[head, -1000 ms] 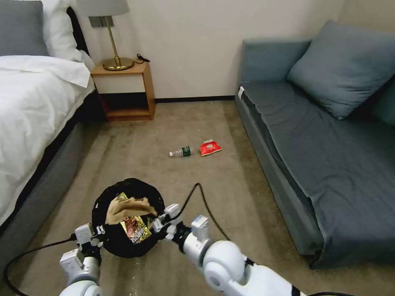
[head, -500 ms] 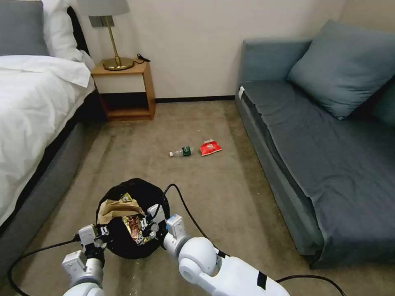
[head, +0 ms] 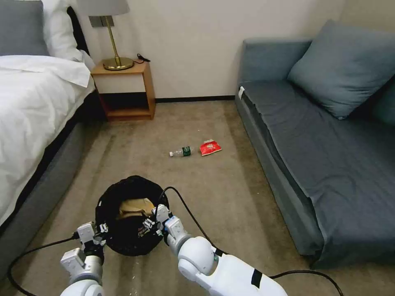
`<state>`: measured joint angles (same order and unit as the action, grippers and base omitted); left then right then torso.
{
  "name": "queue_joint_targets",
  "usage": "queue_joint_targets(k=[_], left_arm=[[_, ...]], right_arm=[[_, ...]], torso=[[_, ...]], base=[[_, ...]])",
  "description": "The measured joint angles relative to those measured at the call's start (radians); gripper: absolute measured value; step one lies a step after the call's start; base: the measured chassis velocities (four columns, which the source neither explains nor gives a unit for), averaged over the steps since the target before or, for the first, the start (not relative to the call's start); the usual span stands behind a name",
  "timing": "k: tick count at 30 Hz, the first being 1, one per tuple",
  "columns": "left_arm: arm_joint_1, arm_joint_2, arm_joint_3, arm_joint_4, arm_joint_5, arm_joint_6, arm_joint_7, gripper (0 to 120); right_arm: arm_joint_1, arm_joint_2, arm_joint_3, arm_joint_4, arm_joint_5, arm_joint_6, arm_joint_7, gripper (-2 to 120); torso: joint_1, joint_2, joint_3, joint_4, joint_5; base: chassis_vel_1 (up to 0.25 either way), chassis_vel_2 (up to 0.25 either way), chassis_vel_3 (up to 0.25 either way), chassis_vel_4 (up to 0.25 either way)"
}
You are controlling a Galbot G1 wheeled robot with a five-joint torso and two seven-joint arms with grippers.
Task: Pick up the trash bin, then pick up the garbage on the floor and place it into the trash bin.
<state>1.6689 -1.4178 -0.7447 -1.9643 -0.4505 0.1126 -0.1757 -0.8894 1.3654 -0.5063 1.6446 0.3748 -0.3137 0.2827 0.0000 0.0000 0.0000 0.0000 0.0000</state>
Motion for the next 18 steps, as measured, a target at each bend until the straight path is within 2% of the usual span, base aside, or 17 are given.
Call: queue_joint_targets(k=[2,5,9,12,13,18], left_arm=[[-0.001,0.000,-0.002,0.001,-0.001,0.000,-0.001,3],[-0.006,0.004,-0.016,0.002,-0.010,0.000,-0.008,3],[-0.009,0.012,-0.030,0.002,-0.017,0.000,-0.015,3],[-0.009,0.020,-0.046,-0.003,-0.022,0.000,-0.025,3],[-0.006,0.027,-0.062,-0.014,-0.024,0.001,-0.042,3],[-0.001,0.030,-0.086,-0.021,-0.022,0.005,-0.060,3]], right_arm=[[-0.003,-0.004,0.003,0.009,0.000,0.002,-0.001,73],[-0.026,-0.027,0.019,0.060,0.007,0.019,-0.009,88],[-0.047,-0.051,0.042,0.099,0.005,0.040,-0.022,98],[-0.073,-0.069,0.079,0.136,0.021,0.042,-0.036,99],[-0.109,-0.086,0.129,0.175,0.026,0.049,-0.048,100],[-0.173,-0.104,0.217,0.198,0.015,0.078,-0.057,100]], torso=[[0.000,0.000,0.000,0.0001,0.0000],[0.000,0.000,0.000,0.0000,0.0000],[0.000,0.000,0.000,0.0000,0.0001],[0.000,0.000,0.000,0.0000,0.0000],[0.000,0.000,0.000,0.0000,0.0001],[0.000,0.000,0.000,0.0001,0.0002]], base=[[0.000,0.000,0.000,0.000],[0.000,0.000,0.000,0.000],[0.000,0.000,0.000,0.000],[0.000,0.000,0.000,0.000],[0.000,0.000,0.000,0.000],[0.000,0.000,0.000,0.000]])
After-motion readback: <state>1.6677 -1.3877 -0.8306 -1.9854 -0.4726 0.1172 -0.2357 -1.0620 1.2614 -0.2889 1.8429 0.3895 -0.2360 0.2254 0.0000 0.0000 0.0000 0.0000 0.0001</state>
